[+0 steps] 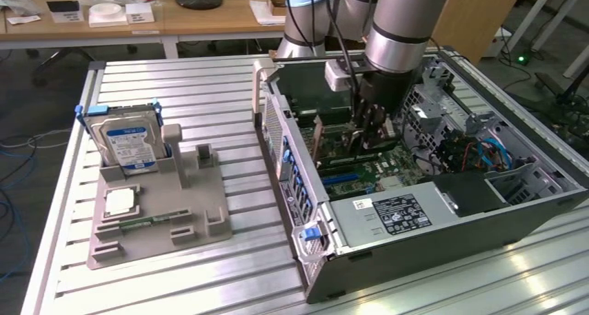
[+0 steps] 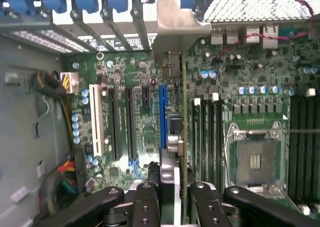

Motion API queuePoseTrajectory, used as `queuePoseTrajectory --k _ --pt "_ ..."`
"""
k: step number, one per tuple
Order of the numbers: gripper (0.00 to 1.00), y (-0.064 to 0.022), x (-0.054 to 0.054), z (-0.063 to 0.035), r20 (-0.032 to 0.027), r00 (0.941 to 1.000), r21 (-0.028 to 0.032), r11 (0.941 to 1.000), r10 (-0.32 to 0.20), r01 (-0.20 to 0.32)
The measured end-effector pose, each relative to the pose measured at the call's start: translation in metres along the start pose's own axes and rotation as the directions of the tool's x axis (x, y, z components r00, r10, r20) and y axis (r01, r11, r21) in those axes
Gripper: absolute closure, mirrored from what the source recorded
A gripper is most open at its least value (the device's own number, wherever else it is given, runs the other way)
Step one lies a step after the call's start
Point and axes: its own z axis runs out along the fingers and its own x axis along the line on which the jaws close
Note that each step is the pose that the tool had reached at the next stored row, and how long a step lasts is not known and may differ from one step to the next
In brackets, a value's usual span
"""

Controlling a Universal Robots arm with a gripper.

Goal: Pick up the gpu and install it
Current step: 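Insert the gpu into the slot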

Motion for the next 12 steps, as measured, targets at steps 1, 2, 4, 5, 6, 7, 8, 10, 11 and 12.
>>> queuePoseTrajectory --k 1,2,4,5,6,7,8,10,11,12 --pt "0.72 0.0008 0.000 0.0018 0.0000 1.0000 0.0000 1.0000 0.000 0.000" --pt "0.72 0.0012 0.000 0.0035 -0.0001 1.0000 0.0000 1.0000 0.000 0.000" --pt "0.72 0.0016 0.000 0.0072 0.0000 1.0000 0.0000 1.0000 0.000 0.000" --pt "0.72 0.0025 0.001 0.0089 -0.0001 1.0000 0.0000 1.0000 0.000 0.000" --pt "0.72 0.0042 0.001 0.0103 0.0000 1.0000 0.0000 1.0000 0.000 0.000" --pt "0.72 0.0054 0.001 0.0114 0.0001 1.0000 0.0000 1.0000 0.000 0.000" --pt "0.72 0.0056 0.002 0.0122 -0.0002 1.0000 -0.0001 1.0000 0.000 0.000" --pt "0.72 0.0056 0.006 0.0138 0.0000 1.0000 0.0000 1.0000 0.000 0.000" --pt "0.72 0.0056 0.007 0.0146 -0.0001 1.0000 0.0000 1.0000 0.000 0.000" --pt "0.72 0.0061 0.007 0.0157 0.0000 1.0000 0.0000 1.0000 0.000 0.000"
